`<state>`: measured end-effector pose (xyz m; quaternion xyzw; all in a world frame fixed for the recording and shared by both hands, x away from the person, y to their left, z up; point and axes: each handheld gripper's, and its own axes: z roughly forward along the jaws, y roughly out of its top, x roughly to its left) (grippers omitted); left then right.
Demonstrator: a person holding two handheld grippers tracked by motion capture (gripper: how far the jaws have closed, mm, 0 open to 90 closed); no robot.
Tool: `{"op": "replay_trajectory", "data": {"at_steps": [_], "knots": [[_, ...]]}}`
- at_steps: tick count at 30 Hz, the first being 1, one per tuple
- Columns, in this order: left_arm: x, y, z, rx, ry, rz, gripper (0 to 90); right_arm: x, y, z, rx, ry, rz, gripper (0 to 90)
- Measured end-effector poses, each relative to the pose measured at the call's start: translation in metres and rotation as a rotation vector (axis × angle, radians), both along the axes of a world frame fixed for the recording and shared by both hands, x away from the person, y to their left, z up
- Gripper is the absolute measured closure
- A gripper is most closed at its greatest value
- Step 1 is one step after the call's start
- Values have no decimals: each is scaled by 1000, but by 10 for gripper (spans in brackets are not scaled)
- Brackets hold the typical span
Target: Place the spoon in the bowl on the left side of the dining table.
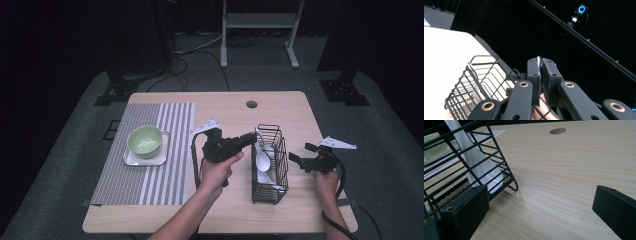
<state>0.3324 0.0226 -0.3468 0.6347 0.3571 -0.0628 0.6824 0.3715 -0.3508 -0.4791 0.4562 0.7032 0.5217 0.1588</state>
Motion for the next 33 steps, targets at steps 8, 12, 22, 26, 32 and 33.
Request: {"op": "replay_trajectory", "data": {"at_steps": [8,12,22,26,32,33], "knots": [[-2,10,8,-23,-13,15,849,0,1,0,-10,0,-1,0],[-2,19,12,-38,-17,35,849,0,2,0,-17,3,-2,0],[-1,41,10,-59,-12,65,849,0,3,0,-31,7,-6,0],[-1,46,9,-71,-6,78,849,0,4,0,-36,9,-7,0],[-1,56,9,-76,-8,97,849,0,4,0,-40,10,-10,0],[-1,58,9,-75,-10,100,849,0,4,0,-40,10,-10,0]]}}
